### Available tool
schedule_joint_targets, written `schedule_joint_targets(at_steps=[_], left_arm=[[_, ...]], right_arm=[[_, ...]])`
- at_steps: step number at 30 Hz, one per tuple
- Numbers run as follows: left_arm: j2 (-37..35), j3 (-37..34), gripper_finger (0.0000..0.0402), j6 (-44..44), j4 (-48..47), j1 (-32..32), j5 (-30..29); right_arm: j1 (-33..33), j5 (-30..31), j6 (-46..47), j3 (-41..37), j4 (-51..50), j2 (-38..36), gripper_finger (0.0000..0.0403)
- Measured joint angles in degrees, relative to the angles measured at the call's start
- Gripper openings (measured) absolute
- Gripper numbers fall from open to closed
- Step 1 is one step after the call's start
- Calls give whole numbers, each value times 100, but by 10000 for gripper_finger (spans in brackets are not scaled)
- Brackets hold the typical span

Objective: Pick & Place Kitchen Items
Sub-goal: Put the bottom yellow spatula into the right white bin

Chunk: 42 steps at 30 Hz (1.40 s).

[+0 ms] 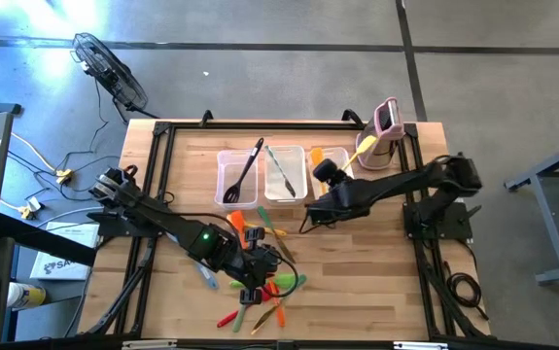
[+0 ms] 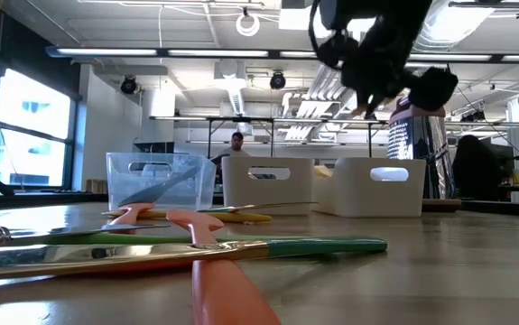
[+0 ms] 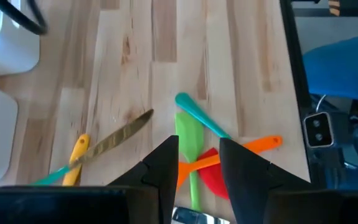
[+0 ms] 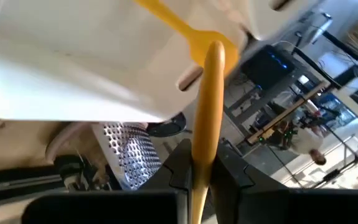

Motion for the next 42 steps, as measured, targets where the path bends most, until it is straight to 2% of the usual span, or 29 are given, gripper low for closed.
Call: schedule_joint_targets(at_steps=[7, 12, 23, 31, 36, 42], left_arm=[[0, -169, 113, -18, 182, -1, 185], [0, -172, 113, -18, 181, -2, 188], [0, -172, 113, 4, 181, -2, 188], [0, -172, 113, 4, 191, -2, 141], [0, -173, 113, 2, 194, 0, 84], [0, -174, 113, 2, 196, -2, 79]], right_arm=[[-135, -58, -561, 0, -26, 747, 19], [-216, -528, -355, 2, -110, 1042, 19], [-7, -921, -497, 2, -160, 1110, 19], [92, -939, -763, 2, 70, 1110, 22], [90, -962, -765, 2, 90, 1110, 22], [90, -1269, -611, 2, 83, 1110, 28]])
